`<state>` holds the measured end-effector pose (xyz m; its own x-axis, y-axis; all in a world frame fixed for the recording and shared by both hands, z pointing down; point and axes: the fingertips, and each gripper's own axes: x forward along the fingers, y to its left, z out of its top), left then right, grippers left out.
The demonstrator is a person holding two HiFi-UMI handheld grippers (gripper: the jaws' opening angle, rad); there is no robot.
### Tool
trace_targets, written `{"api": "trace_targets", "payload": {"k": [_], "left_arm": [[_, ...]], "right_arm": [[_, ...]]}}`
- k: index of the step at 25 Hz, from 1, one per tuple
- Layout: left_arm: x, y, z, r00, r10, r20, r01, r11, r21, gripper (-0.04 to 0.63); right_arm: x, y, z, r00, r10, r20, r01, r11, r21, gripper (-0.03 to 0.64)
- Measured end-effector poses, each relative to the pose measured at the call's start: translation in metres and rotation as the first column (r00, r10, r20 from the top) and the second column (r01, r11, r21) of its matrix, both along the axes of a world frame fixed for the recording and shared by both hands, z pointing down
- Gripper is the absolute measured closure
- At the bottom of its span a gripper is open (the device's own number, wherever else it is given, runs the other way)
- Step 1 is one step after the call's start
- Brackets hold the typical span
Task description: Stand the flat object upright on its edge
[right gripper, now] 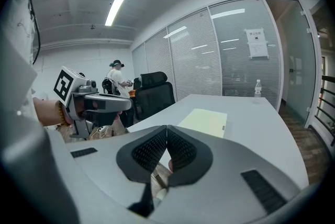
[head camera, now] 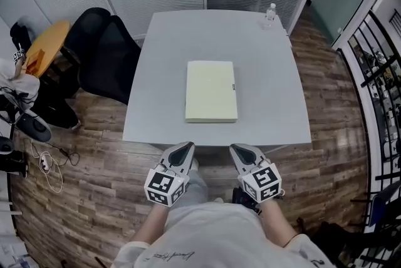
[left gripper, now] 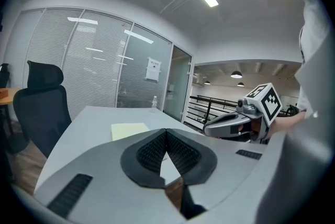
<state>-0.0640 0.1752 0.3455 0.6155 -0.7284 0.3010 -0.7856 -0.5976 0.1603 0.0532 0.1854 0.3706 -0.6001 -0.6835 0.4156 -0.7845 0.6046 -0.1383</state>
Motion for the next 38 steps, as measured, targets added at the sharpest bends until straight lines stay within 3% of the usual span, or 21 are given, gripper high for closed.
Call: {"api": "trace_targets", "payload": {"k": [18,29,38], "left_arm": [[-0.036,-0.15,-0.002,0.992,0.127,0.014,-0.128,0.992,0.022,0.583],[-0.042,-0.186,0.0,0.98,0.199,-0.002,-0.199,0.98,0.019,0.583],[-0.034,-0.191,0.003,0.98,0.201,-0.013,-0.201,0.98,-0.006,0.583]], "right_arm": [[-0.041,-0.145,-0.006,0.993,0.118,-0.001,-0.118,0.993,0.025,0.592],[-0.056,-0.181,-0.011,0.986,0.164,-0.015,-0.164,0.986,0.025,0.592],[-0.044,-0.181,-0.011,0.985,0.172,-0.029,-0.172,0.985,0.005,0.592]]}}
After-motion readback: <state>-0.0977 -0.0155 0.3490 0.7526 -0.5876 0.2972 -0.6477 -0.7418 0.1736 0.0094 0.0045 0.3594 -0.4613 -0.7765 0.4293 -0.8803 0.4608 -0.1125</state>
